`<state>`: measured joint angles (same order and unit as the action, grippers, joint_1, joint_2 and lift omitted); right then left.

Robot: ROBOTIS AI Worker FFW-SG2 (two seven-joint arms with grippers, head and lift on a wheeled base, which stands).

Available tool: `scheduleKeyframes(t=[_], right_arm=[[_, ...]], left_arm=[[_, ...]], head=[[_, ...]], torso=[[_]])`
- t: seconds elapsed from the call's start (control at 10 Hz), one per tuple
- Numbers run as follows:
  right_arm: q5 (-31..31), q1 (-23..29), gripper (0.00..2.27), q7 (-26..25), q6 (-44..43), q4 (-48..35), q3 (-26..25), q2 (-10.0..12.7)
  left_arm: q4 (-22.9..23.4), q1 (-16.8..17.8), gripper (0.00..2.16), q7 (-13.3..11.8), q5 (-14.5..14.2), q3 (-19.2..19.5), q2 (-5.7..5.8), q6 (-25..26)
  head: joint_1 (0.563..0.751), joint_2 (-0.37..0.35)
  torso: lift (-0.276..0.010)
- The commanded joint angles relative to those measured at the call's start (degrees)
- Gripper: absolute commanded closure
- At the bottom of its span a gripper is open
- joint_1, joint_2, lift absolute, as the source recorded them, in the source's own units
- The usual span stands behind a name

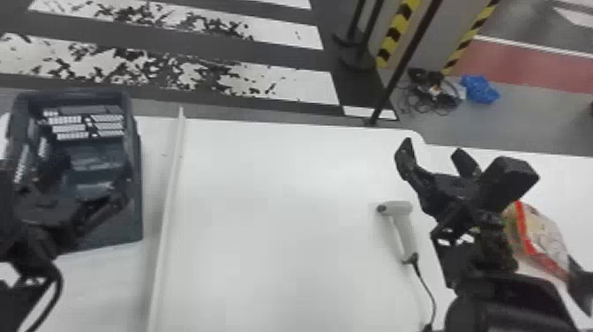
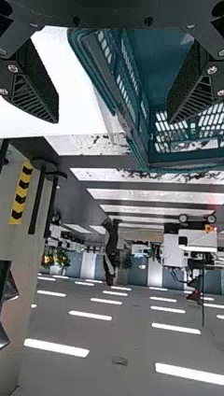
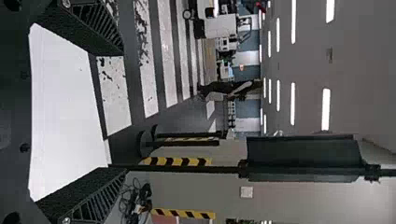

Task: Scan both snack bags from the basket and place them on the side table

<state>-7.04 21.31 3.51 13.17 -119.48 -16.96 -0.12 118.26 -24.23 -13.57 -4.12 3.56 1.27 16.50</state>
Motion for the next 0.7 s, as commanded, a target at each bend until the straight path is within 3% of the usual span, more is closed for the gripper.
scheduleKeyframes(t=[0.0,0.2,0.6], right_arm=[[3.3,2.9,0.05,-1.5,-8.1,2.3,5.5,0.2],[5.9,6.4,0.05,-3.3,-17.6,6.3,11.3,0.2],[6.8,8.2,0.05,-3.5,-17.4,7.8,14.4,0.2]], left_arm=[[0.0,-0.5,0.15,0.5,1.7,-1.7,-1.1,-1.4],[-1.1,-1.6,0.15,1.9,4.1,-3.3,-1.42,-5.6],[-4.4,-3.4,0.15,2.5,6.1,-5.1,-1.42,-11.6]], head=[[0.695,-0.196],[0.695,-0.164],[0.695,-0.1]], torso=[[-0.075],[-0.075],[-0.075]])
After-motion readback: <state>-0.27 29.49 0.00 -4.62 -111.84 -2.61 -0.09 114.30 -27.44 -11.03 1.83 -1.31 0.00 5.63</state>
